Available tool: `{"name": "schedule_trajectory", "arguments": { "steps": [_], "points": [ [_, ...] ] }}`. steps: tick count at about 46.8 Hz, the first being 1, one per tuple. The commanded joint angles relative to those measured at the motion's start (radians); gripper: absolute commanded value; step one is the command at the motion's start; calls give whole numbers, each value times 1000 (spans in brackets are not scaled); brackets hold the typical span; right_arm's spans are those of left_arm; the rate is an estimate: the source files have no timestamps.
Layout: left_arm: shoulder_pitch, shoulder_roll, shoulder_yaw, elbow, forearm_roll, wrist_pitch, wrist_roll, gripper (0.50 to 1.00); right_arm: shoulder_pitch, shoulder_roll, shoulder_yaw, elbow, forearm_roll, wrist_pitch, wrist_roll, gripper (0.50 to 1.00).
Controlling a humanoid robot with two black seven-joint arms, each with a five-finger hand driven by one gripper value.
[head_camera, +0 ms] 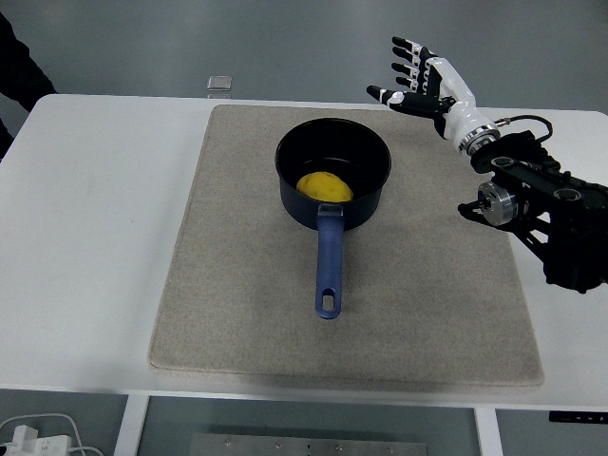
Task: Put the potato in the blue pot
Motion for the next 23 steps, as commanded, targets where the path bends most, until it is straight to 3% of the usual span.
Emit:
{"name": "schedule_trajectory", "arguments": {
  "steps": [1,7,17,23],
  "points": [
    [0,0,0,0,0,0,0,996,-13,-1,70,0,88,0,-88,928],
    [0,0,0,0,0,0,0,996,-21,-1,116,2,199,-2,-159,928],
    [0,0,0,0,0,0,0,996,-65,8,234,-1,240,0,-151,928],
    [0,0,0,0,0,0,0,996,-87,8,300,-1,240,37,-146,928]
  ]
}}
